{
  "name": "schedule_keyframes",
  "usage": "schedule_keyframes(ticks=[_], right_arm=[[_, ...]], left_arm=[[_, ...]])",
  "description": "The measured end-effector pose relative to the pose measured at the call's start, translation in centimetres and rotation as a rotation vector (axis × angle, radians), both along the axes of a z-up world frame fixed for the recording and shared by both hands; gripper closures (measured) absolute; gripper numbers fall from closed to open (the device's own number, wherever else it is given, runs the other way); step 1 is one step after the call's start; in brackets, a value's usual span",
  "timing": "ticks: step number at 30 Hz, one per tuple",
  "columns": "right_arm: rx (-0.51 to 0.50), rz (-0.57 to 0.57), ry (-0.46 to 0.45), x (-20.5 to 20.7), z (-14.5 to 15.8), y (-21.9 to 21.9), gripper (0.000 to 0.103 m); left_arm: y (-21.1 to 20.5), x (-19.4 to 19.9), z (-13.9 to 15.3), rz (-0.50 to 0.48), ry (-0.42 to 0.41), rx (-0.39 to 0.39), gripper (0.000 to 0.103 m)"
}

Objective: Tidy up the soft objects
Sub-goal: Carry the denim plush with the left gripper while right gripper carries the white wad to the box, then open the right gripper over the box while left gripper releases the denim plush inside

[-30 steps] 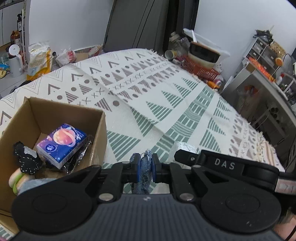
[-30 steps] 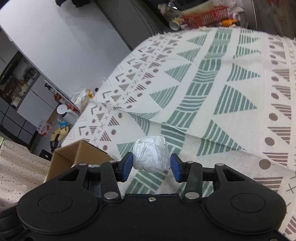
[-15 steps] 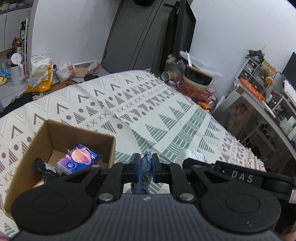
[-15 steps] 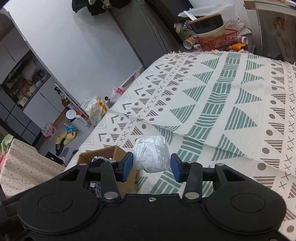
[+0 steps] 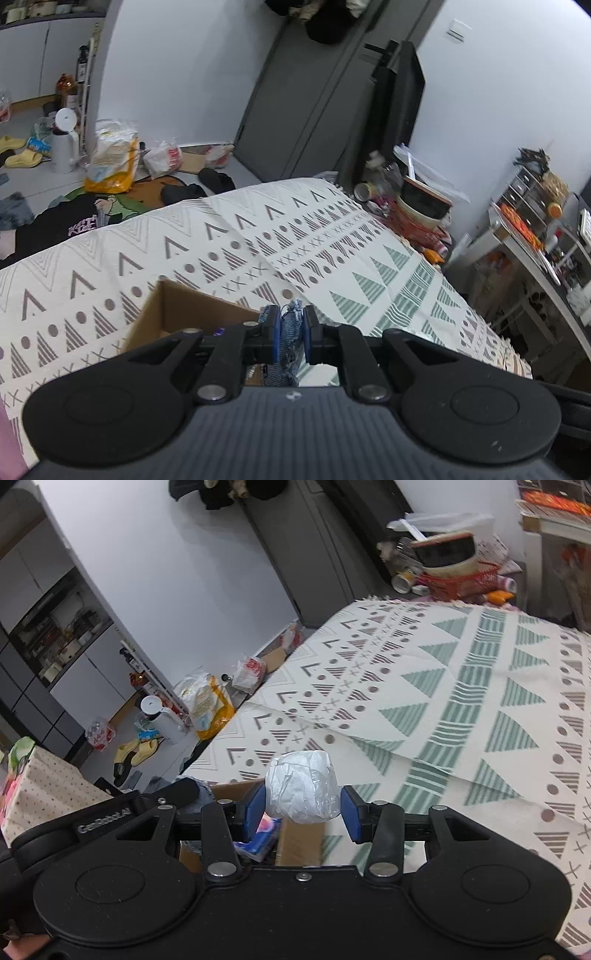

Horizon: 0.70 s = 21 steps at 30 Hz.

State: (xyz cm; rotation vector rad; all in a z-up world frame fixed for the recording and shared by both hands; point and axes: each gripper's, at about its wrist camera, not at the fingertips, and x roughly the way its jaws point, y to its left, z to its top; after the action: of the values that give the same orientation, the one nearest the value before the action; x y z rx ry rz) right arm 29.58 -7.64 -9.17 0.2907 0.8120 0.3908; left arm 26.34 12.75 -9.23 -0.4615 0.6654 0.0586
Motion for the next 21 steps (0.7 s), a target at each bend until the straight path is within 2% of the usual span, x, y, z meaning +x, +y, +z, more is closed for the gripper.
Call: schedule_keyframes(ticks=[7, 14, 18, 20, 21], right_arm=[[-0.040, 0.036, -0.020, -0.1, 0.5, 3.8, 0.059], [-0.046, 0.054, 0.020, 0.2, -1.3, 6.9, 0.058], [-0.049, 0.022, 0.070, 0.6, -2.9, 7.2, 0.049], [-0.051, 0.009, 0.084, 0.6, -3.4, 7.0, 0.043], [-0.055, 0.000, 0.086, 0.5, -3.6, 6.9, 0.036]], left_arm=[[2.9, 0.2, -0.3, 0.033, -0.007, -0.054, 0.092], [6.0, 0.6, -1.6, 0.063, 0.009, -0.091, 0.092], [7.3, 1.1, -2.7, 0.078, 0.024, -0.104, 0.092], [7.9, 1.6, -3.4, 0.080, 0.036, -0.119, 0.092], [8.0, 1.8, -3.6, 0.085, 0.043, -0.118, 0.092]])
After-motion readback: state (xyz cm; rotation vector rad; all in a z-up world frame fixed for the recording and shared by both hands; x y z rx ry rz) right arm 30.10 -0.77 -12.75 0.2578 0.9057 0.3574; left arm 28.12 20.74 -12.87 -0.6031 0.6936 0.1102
